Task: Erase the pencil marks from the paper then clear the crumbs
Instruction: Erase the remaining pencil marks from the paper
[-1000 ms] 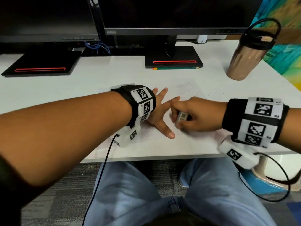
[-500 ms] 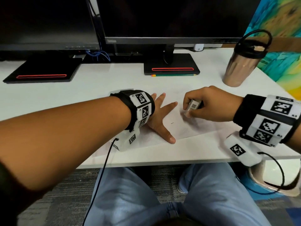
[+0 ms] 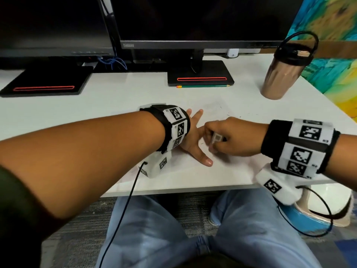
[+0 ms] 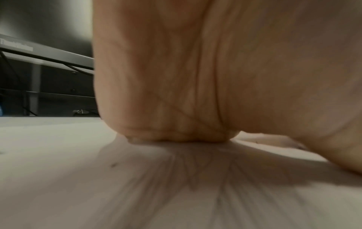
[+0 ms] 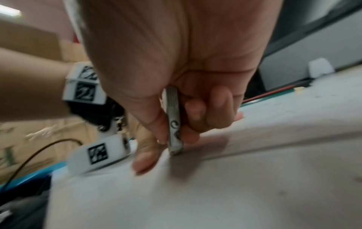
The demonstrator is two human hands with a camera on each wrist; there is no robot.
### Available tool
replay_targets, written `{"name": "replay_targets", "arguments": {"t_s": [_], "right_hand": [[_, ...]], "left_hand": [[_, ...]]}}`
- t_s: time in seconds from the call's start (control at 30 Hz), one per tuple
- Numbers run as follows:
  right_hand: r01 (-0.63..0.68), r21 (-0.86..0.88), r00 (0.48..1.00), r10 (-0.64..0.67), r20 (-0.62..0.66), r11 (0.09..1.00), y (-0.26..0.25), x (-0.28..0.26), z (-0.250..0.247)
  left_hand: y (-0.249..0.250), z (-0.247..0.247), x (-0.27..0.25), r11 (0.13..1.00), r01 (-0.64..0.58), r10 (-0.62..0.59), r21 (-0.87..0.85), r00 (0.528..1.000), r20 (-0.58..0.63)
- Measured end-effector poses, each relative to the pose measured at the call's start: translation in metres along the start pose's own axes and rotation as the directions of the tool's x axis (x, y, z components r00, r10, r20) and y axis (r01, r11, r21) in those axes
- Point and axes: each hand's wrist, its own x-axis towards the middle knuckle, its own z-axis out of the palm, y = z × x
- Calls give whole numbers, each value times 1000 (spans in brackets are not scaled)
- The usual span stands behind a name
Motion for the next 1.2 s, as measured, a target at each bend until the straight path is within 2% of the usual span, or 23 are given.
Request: {"name": "replay_targets", "arguments": {"t_s": [0.07, 0.2, 0.33, 0.47, 0.6, 0.73, 0.87, 1.0, 1.13, 1.2], "right_hand": [[-18, -26, 999, 16, -45, 1000, 3, -1, -1], [92, 0, 996, -92, -5, 996, -7, -6, 6], [9, -5, 999, -9, -43, 1000, 4, -4, -2], [122, -29, 992, -123, -8, 992, -5, -7, 5], [45, -24, 999, -45, -26, 999, 7, -7, -5], [140, -8, 990, -140, -4, 990, -3, -11, 7], [49, -12, 998, -49, -48, 999, 10, -7, -2], [126, -21, 992, -126, -12, 992, 1, -11, 7], [34, -30, 997, -36, -68, 999, 14, -9, -4], [62, -61, 997, -65, -48, 996, 9, -11, 2]], "left_hand": [[0, 1, 2, 1000, 0, 0, 1, 1000, -6], [-1, 3, 4, 1000, -10, 10, -18, 999, -38], [-1, 1, 5, 1000, 2, -2, -5, 1000, -28], [-1, 3, 6, 1000, -11, 11, -5, 999, -45], [0, 3, 6, 1000, -7, 6, -9, 999, -46], [-1, 5, 6, 999, -20, 17, -34, 997, -75], [-1, 3, 5, 1000, -5, 4, -11, 999, -54], [0, 4, 4, 999, -14, 12, -29, 997, -70], [1, 2, 3, 1000, -4, 3, -5, 999, -47], [1, 1, 3, 1000, -4, 4, -1, 999, -50]]}}
